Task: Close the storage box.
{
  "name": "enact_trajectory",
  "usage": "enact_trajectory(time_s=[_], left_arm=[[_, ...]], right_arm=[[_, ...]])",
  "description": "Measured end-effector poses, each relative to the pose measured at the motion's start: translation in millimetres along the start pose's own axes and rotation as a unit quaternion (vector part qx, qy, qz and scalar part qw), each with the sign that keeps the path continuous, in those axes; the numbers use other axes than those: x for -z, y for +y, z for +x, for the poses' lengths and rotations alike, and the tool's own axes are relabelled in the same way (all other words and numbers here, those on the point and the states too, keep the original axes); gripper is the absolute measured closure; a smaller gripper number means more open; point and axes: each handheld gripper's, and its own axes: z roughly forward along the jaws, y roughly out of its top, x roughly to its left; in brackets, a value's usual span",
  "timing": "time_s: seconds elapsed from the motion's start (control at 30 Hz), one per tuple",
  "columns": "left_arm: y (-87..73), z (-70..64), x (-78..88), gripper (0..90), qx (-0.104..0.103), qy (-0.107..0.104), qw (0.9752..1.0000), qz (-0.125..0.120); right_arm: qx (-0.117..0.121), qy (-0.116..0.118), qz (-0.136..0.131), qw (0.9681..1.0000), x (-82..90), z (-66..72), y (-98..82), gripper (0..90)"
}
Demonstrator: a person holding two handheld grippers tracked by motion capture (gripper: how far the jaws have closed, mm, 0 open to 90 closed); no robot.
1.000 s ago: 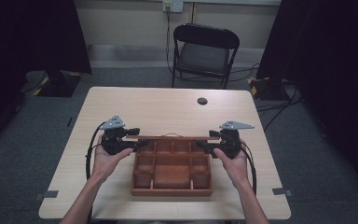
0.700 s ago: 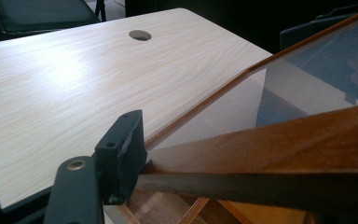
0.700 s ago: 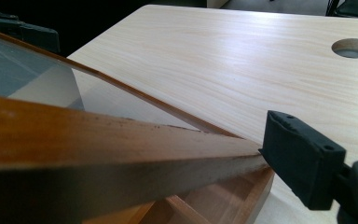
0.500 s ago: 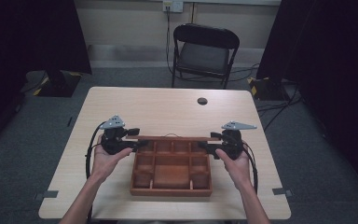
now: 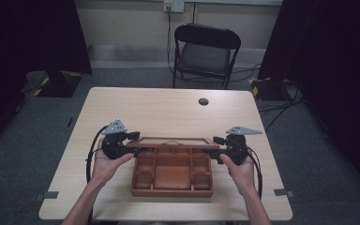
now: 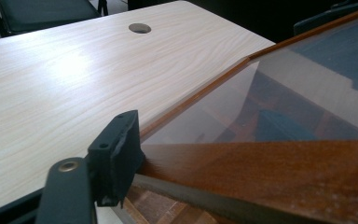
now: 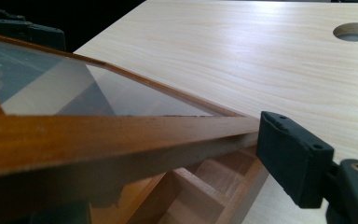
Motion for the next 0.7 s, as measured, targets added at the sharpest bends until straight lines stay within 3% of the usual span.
enact_trajectory(time_s=[0.3, 0.5, 0.7], left_arm=[[-8.6, -7.0, 12.3, 20.8, 0.002, 0.007, 0.9999, -0.014], [-20.0, -7.1, 22.9, 18.7, 0.025, -0.001, 0.9993, -0.028], [-28.1, -9.6, 25.7, 18.5, 0.024, 0.0, 0.9995, -0.019]], right_arm=[[-0.002, -0.001, 0.001, 1.0, 0.5, 3.2, -7.1, 27.9], [-0.002, -0.003, -0.001, 1.0, 0.9, 4.6, -9.8, 28.0], [-0.006, -0.001, -0.004, 1.0, 0.6, 6.0, -15.3, 27.9]])
